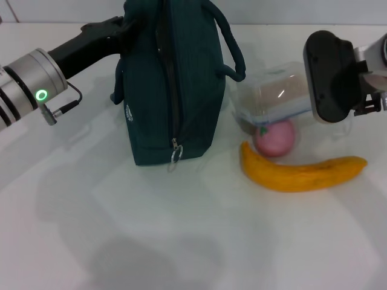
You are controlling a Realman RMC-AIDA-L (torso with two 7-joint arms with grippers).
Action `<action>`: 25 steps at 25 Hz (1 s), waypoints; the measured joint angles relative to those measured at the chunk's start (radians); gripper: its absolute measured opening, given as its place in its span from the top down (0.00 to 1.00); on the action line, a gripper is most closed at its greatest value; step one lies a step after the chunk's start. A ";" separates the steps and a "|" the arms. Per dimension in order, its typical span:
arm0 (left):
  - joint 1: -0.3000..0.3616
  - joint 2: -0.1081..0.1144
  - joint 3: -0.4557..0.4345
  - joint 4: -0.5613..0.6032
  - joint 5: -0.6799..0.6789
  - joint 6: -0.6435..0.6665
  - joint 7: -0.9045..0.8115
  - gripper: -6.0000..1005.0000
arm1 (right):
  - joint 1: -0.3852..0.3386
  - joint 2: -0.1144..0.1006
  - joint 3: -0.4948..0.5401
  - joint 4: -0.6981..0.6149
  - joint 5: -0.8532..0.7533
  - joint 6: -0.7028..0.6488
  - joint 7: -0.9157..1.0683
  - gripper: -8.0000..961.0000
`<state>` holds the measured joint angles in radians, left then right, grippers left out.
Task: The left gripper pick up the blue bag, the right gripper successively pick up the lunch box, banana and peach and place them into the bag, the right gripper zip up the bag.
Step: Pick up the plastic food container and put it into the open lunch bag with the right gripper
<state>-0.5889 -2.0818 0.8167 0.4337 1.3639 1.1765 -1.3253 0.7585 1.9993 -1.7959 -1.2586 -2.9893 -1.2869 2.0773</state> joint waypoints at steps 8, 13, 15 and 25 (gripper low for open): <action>0.000 0.000 0.002 0.013 0.002 0.000 0.000 0.90 | 0.018 -0.009 -0.037 0.046 -0.002 0.064 0.000 0.46; 0.000 0.000 0.004 0.013 0.005 -0.001 0.000 0.90 | 0.027 -0.010 -0.067 0.085 -0.002 0.094 0.000 0.47; 0.000 0.000 0.003 0.013 0.005 -0.001 0.000 0.90 | 0.028 -0.010 -0.088 0.093 -0.002 0.107 -0.002 0.47; 0.003 0.000 0.003 0.013 0.007 -0.003 0.023 0.90 | 0.020 -0.007 -0.132 0.104 -0.002 0.138 -0.024 0.48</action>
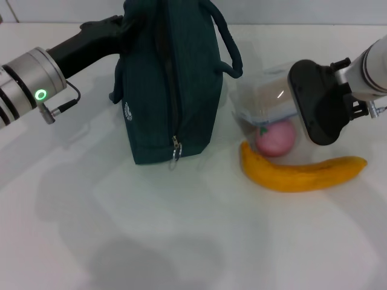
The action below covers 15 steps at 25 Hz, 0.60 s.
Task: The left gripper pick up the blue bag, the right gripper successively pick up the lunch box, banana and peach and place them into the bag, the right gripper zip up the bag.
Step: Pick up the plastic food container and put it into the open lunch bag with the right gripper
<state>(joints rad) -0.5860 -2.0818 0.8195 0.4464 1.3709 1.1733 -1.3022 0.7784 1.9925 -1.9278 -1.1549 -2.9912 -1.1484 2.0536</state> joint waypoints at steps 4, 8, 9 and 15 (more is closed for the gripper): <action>0.003 0.000 -0.002 0.000 0.000 0.000 0.000 0.90 | -0.005 -0.002 -0.023 0.017 0.000 0.049 -0.003 0.48; 0.003 0.000 -0.002 -0.001 0.001 0.000 0.003 0.90 | -0.007 -0.002 -0.022 0.033 0.000 0.067 -0.011 0.48; 0.003 0.000 -0.002 -0.001 0.001 0.000 0.004 0.90 | -0.007 -0.001 -0.021 0.036 0.000 0.075 -0.011 0.48; 0.003 0.002 -0.002 -0.001 0.001 0.000 0.004 0.90 | -0.010 0.002 -0.014 0.051 0.000 0.115 -0.009 0.49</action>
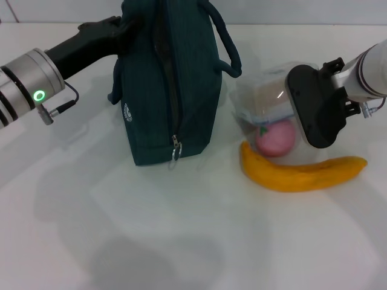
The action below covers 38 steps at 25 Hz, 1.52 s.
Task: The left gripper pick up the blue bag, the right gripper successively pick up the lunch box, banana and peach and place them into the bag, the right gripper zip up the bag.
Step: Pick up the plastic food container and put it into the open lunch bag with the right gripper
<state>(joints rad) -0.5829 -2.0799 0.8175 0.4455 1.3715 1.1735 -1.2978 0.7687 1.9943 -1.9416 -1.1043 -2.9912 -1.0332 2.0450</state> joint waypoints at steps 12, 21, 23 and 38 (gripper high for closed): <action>-0.004 -0.003 0.002 0.001 -0.002 0.000 0.020 0.90 | -0.022 0.003 0.020 0.023 0.000 0.076 -0.003 0.50; 0.000 -0.003 -0.001 0.001 -0.012 0.000 0.023 0.90 | -0.030 0.008 0.023 0.041 0.001 0.120 -0.003 0.50; 0.000 -0.003 -0.001 0.001 -0.012 0.000 0.023 0.90 | -0.034 0.010 0.024 0.041 0.001 0.124 -0.003 0.50; -0.006 -0.003 -0.001 0.001 -0.014 0.000 0.029 0.90 | -0.067 0.018 0.075 0.039 0.003 0.184 -0.039 0.59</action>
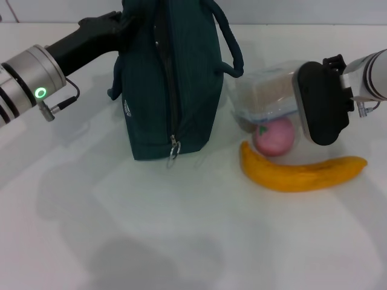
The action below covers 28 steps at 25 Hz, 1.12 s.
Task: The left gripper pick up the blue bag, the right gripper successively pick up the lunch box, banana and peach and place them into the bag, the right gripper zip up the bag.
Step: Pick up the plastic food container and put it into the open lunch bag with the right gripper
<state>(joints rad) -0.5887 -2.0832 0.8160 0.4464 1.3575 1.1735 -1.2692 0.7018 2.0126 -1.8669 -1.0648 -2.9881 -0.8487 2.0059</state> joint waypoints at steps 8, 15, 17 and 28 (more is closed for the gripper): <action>0.000 -0.001 0.000 -0.002 -0.014 0.000 0.017 0.90 | -0.006 0.002 0.000 0.007 0.001 0.016 -0.003 0.71; 0.000 -0.002 0.000 -0.003 -0.015 0.000 0.023 0.90 | -0.009 0.006 -0.005 0.004 0.002 0.030 -0.003 0.74; 0.000 -0.002 0.000 -0.002 -0.015 0.000 0.024 0.90 | -0.009 0.006 -0.006 0.011 0.002 0.039 -0.003 0.75; 0.000 -0.003 0.000 -0.003 -0.016 0.000 0.045 0.90 | -0.004 0.007 -0.005 0.050 0.001 0.092 -0.004 0.80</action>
<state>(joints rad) -0.5890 -2.0861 0.8160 0.4433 1.3418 1.1735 -1.2244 0.6983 2.0191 -1.8715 -1.0150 -2.9867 -0.7563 2.0019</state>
